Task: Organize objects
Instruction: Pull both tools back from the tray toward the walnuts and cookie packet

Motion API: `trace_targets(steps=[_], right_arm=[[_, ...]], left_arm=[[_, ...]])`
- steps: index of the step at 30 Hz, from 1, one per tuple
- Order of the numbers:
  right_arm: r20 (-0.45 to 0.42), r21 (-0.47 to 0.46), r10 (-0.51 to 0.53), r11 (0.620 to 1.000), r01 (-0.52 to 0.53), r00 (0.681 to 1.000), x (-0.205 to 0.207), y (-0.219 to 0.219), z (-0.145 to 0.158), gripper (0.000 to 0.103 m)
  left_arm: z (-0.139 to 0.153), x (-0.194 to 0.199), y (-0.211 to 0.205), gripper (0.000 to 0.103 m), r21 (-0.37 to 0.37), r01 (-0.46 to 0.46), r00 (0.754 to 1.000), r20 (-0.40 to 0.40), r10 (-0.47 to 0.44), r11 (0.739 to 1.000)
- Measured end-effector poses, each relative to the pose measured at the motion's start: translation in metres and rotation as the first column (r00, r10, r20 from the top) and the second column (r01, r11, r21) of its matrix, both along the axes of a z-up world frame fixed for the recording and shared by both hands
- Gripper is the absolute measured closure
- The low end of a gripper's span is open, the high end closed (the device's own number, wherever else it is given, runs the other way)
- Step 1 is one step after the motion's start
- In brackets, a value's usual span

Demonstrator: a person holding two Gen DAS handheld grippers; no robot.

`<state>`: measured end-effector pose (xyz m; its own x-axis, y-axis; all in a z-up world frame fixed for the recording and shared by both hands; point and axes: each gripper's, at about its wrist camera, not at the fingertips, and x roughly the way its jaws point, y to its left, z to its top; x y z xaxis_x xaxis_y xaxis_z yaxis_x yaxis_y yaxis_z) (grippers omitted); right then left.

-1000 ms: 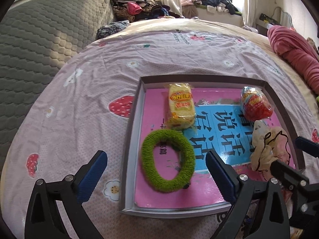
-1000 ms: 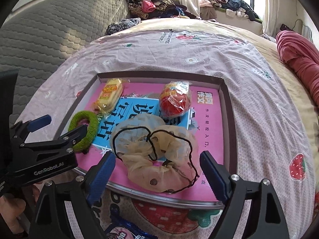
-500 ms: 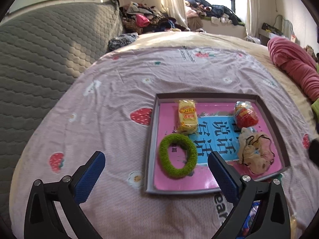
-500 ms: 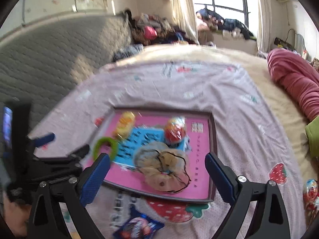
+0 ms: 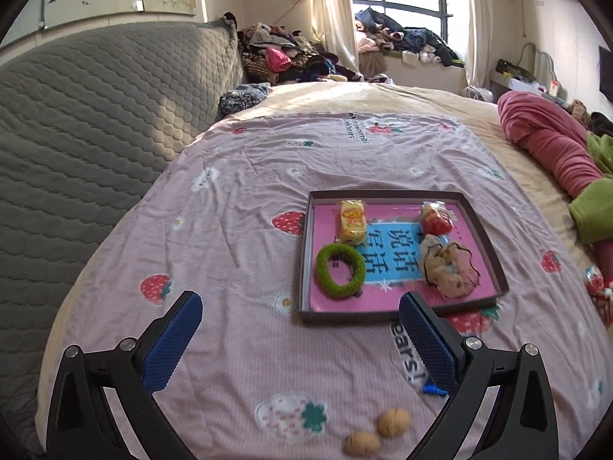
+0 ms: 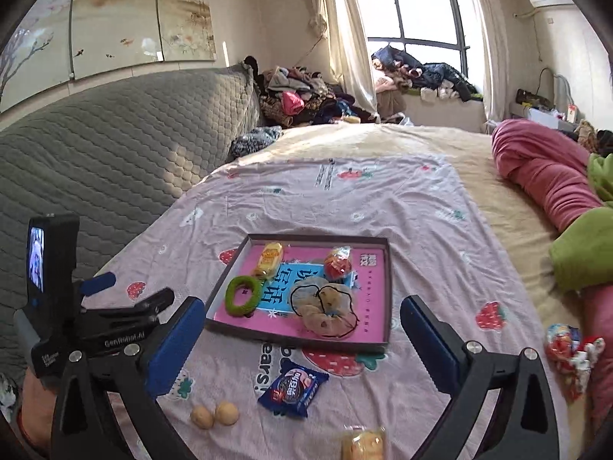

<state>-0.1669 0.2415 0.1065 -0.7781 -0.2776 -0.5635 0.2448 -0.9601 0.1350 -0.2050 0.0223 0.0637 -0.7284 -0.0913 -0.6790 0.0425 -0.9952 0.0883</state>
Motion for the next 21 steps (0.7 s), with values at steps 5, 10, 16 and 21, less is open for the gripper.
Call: trace_targets(steps=[5, 10, 16, 21], right_arm=[[-0.036, 0.014, -0.002, 1.000, 0.002, 0.999, 0.028, 0.000, 0.024, 0.000], [-0.056, 0.020, -0.005, 1.000, 0.006, 0.998, 0.052, 0.001, 0.040, 0.000], [-0.065, 0.033, -0.005, 0.999, 0.008, 0.998, 0.072, -0.003, 0.052, 0.000], [-0.067, 0.051, 0.004, 0.999, -0.001, 0.998, 0.090, -0.010, 0.056, 0.000]], left_arm=[[0.013, 0.029, -0.002, 0.000, -0.011, 0.011, 1.000, -0.004, -0.011, 1.000], [0.023, 0.054, -0.003, 0.000, -0.021, 0.019, 1.000, -0.015, -0.019, 1.000], [0.037, 0.081, 0.000, 0.000, -0.038, 0.037, 0.999, -0.032, -0.038, 0.999], [0.049, 0.101, 0.000, 0.000, -0.036, 0.041, 0.998, -0.050, -0.043, 0.999]])
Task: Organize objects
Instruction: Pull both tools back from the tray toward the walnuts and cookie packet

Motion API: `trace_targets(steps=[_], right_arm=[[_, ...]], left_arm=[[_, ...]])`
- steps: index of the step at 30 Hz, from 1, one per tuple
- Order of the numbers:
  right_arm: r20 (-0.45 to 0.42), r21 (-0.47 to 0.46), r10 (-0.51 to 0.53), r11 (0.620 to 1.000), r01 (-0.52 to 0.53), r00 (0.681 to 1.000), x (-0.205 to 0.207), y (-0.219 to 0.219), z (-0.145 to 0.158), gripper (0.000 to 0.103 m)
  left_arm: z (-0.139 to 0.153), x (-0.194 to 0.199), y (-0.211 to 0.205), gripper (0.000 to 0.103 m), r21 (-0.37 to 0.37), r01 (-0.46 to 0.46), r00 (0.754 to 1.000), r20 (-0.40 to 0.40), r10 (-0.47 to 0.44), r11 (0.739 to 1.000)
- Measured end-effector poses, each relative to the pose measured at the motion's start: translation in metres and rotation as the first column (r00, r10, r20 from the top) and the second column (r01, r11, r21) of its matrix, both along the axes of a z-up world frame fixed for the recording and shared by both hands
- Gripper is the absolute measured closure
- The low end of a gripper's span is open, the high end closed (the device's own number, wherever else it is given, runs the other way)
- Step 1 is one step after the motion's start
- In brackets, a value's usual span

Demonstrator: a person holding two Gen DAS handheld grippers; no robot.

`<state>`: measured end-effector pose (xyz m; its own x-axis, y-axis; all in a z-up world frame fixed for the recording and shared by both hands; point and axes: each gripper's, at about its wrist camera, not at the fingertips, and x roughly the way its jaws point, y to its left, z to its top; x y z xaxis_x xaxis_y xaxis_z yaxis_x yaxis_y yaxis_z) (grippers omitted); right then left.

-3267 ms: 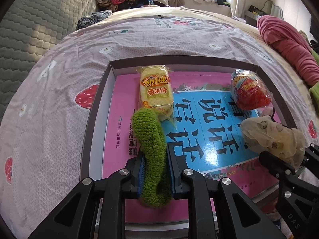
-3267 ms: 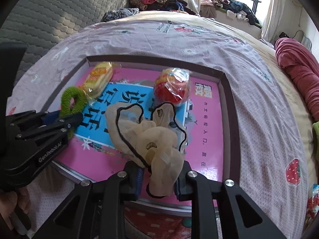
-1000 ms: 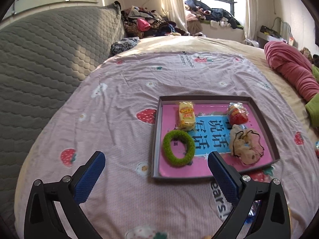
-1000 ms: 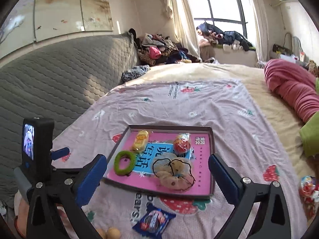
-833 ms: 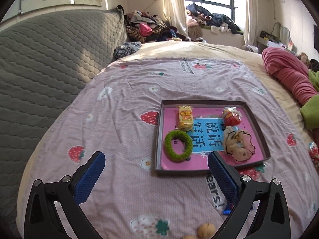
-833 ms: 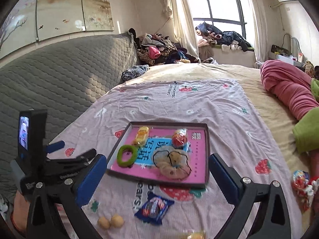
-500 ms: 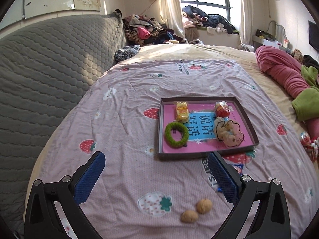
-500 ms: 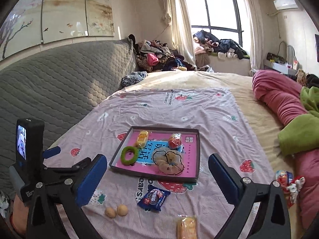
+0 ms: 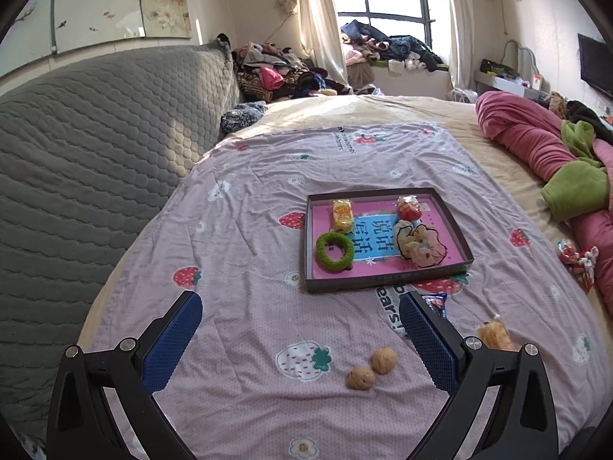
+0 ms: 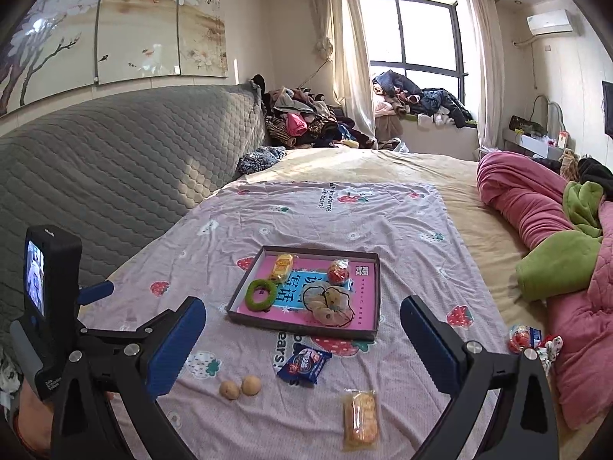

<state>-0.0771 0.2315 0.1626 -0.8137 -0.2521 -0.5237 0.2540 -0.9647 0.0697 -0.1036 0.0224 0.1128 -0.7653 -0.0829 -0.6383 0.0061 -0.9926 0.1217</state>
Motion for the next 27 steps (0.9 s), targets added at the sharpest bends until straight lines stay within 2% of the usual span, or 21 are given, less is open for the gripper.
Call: trace_targets(steps=[8, 20, 27], right_arm=[[0.002, 0.010, 0.000, 1.000, 0.000, 1.000, 0.024, -0.006, -0.003, 0.000], [0.005, 0.072, -0.002, 0.997, 0.001, 1.000, 0.052, -0.016, -0.017, 0.000], [0.032, 0.071, -0.003, 0.997, 0.001, 0.999, 0.053, -0.017, -0.030, 0.000]], left_arm=[[0.003, 0.029, -0.005, 0.000, 0.011, -0.010, 1.000, -0.018, 0.010, 1.000], [-0.027, 0.055, 0.003, 0.000, -0.012, 0.014, 1.000, 0.020, -0.014, 1.000], [-0.042, 0.059, 0.004, 0.001, -0.020, 0.024, 0.999, 0.047, -0.023, 1.000]])
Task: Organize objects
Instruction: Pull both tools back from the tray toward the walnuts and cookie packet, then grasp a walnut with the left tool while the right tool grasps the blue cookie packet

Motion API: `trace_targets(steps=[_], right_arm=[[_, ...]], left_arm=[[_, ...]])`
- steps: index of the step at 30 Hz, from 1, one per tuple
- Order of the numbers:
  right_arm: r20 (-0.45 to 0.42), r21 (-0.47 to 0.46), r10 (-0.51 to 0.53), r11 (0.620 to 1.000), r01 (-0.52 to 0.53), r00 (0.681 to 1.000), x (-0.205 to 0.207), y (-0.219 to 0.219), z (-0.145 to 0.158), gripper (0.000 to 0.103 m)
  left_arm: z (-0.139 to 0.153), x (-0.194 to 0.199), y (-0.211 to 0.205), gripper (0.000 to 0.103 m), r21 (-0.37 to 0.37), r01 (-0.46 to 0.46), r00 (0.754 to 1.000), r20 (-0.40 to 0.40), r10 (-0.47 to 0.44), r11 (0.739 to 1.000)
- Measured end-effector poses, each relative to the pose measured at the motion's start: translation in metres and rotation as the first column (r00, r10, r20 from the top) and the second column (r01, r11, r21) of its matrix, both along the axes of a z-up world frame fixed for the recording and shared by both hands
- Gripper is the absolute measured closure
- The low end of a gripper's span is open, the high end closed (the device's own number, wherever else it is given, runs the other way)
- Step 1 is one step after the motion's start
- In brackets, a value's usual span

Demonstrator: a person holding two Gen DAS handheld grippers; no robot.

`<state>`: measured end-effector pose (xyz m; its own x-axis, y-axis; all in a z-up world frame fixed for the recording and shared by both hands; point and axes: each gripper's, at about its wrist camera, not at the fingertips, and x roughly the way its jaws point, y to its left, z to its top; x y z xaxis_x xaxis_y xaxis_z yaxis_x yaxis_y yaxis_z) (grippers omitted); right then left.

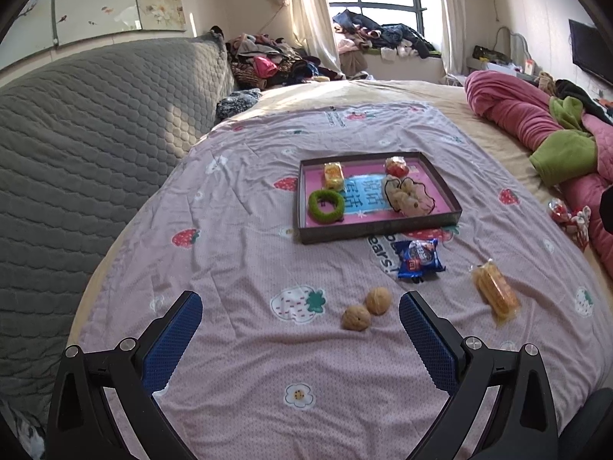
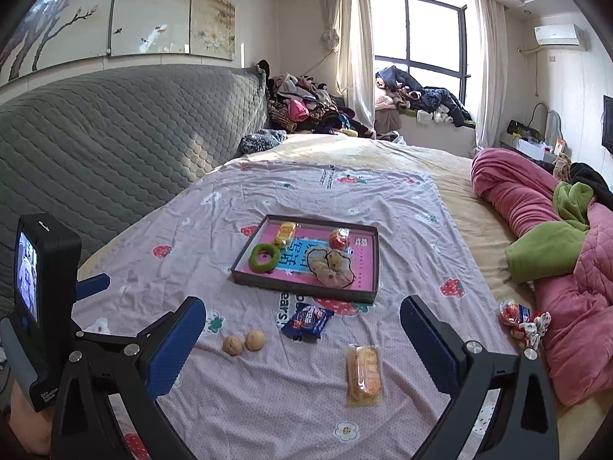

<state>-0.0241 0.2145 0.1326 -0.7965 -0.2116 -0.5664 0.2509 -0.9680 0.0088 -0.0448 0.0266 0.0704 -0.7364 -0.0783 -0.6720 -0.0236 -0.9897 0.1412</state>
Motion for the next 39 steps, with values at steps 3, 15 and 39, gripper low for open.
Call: trace_targets(steps=[3, 15, 39], right_arm=[[0.008, 0.011, 0.000, 1.000, 0.000, 1.000, -0.001, -0.002, -0.006, 0.000], [0.045, 0.022, 0.002, 1.000, -0.003, 0.999, -0.013, -0.008, -0.032, 0.000], [0.180, 0.062, -0.010, 0.998, -0.001, 0.984, -0.049, -0.017, -0.104, 0.000]], left_arm=[[-0.007, 0.002, 0.001, 0.001, 0.001, 0.011, 1.000, 0.005, -0.011, 1.000], [-0.050, -0.001, 0.009, 0.000, 0.020, 0.044, 0.997, 0.058, -0.045, 0.999], [-0.103, -0.022, 0.006, 0.001, 0.096, 0.038, 0.990, 0.134, -0.051, 0.995]])
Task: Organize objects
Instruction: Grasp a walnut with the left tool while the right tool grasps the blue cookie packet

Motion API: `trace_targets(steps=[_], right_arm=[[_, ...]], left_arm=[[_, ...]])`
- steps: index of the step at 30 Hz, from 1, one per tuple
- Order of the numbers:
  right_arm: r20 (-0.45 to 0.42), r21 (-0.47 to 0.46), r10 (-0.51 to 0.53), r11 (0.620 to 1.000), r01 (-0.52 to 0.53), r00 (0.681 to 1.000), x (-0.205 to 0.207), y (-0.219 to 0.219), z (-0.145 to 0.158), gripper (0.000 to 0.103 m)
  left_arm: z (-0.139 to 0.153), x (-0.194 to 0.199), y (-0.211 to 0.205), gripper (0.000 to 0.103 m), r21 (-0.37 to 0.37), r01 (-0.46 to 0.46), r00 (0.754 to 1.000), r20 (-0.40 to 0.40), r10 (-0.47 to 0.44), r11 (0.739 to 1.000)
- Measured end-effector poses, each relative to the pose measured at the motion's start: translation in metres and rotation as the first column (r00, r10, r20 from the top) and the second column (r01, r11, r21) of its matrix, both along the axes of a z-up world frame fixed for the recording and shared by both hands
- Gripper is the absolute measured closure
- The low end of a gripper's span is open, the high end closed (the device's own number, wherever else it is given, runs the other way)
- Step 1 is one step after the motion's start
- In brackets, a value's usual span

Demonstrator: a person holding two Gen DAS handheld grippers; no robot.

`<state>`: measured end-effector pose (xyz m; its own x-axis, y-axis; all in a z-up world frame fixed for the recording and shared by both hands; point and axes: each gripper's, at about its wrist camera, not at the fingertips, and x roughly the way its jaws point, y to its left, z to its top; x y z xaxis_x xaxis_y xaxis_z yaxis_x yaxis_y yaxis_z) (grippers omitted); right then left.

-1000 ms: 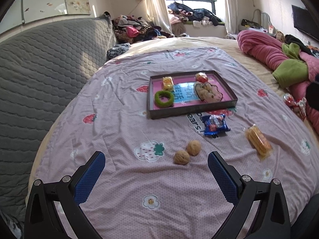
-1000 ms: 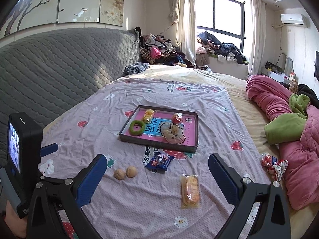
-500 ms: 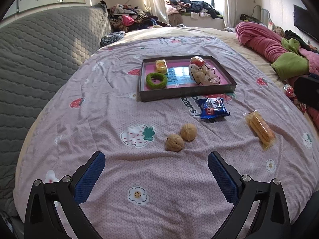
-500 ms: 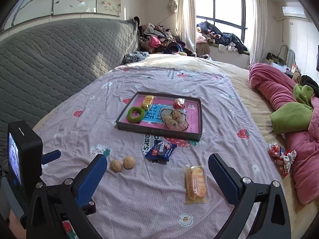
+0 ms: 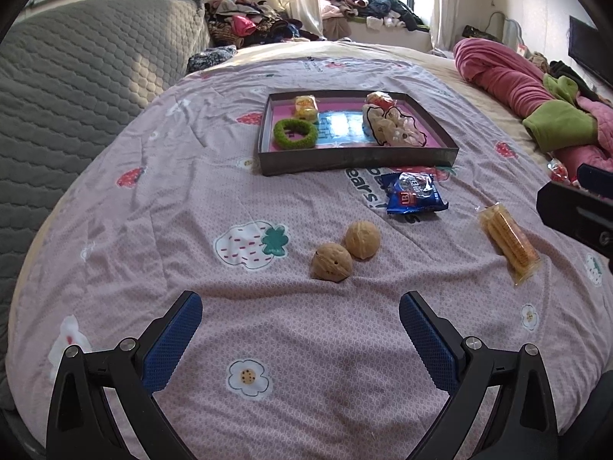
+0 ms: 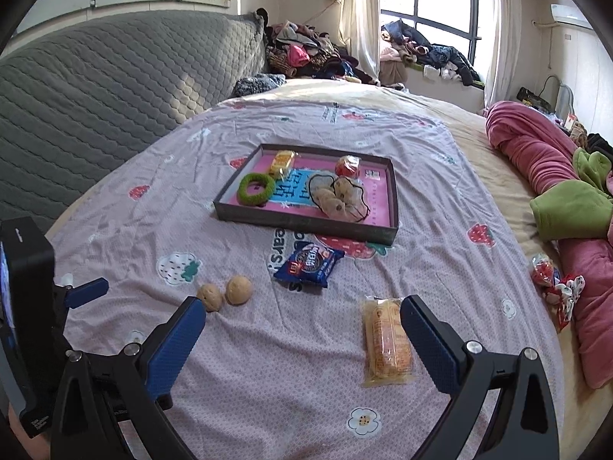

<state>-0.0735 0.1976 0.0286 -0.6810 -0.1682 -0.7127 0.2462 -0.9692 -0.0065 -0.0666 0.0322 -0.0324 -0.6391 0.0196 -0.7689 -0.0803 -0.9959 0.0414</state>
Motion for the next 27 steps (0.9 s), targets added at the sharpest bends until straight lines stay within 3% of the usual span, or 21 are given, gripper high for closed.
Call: trace_targets(steps=[27], right_arm=[[0.100, 0.107, -0.022, 0.994, 0.011, 0.995, -0.093, -0.023, -0.076, 0.001]], left_arm=[[-0.050, -0.060, 0.000, 0.001, -0.003, -0.035, 0.998, 0.059, 0.035, 0.999]])
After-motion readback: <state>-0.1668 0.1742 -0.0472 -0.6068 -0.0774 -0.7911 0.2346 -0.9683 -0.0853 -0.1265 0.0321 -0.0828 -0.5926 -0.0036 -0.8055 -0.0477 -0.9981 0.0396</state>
